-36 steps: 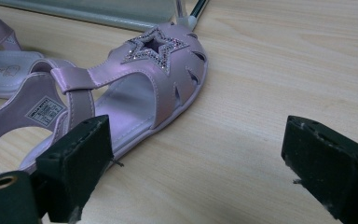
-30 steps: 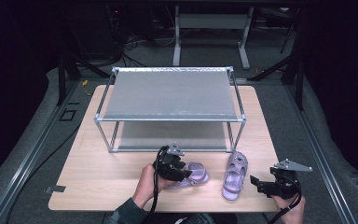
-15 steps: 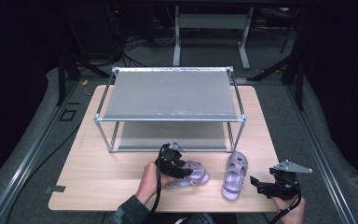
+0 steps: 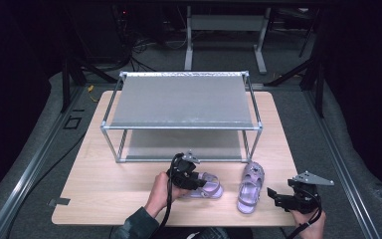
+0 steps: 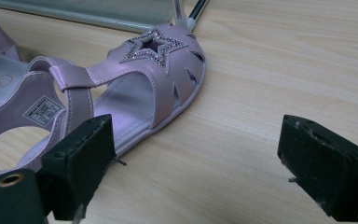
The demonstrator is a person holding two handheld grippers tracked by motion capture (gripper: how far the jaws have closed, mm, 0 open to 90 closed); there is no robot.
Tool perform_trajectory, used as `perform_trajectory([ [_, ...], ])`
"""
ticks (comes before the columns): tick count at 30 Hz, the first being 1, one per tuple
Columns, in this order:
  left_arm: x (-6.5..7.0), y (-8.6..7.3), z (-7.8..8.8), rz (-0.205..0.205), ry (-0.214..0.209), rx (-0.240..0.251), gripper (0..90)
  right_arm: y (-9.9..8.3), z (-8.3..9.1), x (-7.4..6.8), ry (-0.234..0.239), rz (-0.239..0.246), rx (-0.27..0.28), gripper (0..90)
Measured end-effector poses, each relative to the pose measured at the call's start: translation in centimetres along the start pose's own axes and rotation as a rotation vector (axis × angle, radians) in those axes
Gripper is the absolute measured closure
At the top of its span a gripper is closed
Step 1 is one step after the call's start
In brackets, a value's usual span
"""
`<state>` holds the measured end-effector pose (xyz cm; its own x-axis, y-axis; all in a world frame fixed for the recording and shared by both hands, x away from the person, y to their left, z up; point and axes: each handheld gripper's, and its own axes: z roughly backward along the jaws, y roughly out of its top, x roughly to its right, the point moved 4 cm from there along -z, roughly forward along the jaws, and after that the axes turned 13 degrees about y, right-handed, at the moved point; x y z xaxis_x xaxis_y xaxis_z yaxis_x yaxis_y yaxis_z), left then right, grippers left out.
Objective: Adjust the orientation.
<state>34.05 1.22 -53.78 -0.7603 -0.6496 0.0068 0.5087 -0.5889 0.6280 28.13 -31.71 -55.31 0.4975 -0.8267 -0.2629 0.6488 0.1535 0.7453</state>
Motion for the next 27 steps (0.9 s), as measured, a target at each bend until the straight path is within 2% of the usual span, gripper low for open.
perform_trajectory([
  [5,0.2,0.1,1.2,-0.077,0.032,-0.004,64.4,0.0,0.4,0.1,-0.004,-0.003,0.015,10.4],
  [10,0.0,0.2,1.9,-0.146,0.038,-0.024,64.8,0.0,0.6,0.3,-0.005,-0.006,0.017,10.5],
  [12,-0.1,0.2,2.1,-0.201,0.041,-0.039,65.2,0.0,0.6,0.2,-0.006,-0.008,0.022,10.4],
  [15,-0.2,0.2,2.4,-0.248,0.029,-0.053,65.5,-0.1,0.6,0.2,-0.005,-0.009,0.020,10.4],
  [17,-0.2,0.0,2.3,-0.250,0.016,-0.043,65.5,-0.1,0.5,0.2,-0.004,-0.007,0.022,10.4],
  [19,0.3,-0.4,1.9,-0.221,-0.019,-0.026,63.6,-0.1,0.4,0.1,0.005,-0.007,0.017,10.3],
  [20,0.5,-0.6,1.6,-0.207,-0.018,-0.012,62.8,-0.1,0.4,0.1,0.001,-0.006,0.016,10.3],
  [21,0.6,-0.7,1.5,-0.180,-0.003,0.007,62.8,-0.1,0.4,0.1,0.001,-0.006,0.016,10.3],
  [22,0.6,-0.8,1.3,-0.128,-0.013,0.026,56.1,-0.1,0.4,0.0,0.000,-0.006,0.016,10.3],
  [23,0.5,-1.0,1.0,-0.095,-0.031,0.032,56.1,-0.1,0.4,0.0,0.000,-0.006,0.016,10.3],
  [24,0.5,-1.1,0.8,-0.067,-0.022,0.045,54.5,0.0,0.4,0.0,0.000,-0.008,0.017,10.3],
  [26,0.5,-1.1,0.4,-0.042,-0.016,0.052,52.2,0.0,0.4,0.0,0.003,-0.005,0.011,10.3],
  [27,0.5,-1.1,0.3,-0.040,-0.002,0.051,55.5,0.1,0.4,0.0,0.001,-0.003,0.018,10.4],
])
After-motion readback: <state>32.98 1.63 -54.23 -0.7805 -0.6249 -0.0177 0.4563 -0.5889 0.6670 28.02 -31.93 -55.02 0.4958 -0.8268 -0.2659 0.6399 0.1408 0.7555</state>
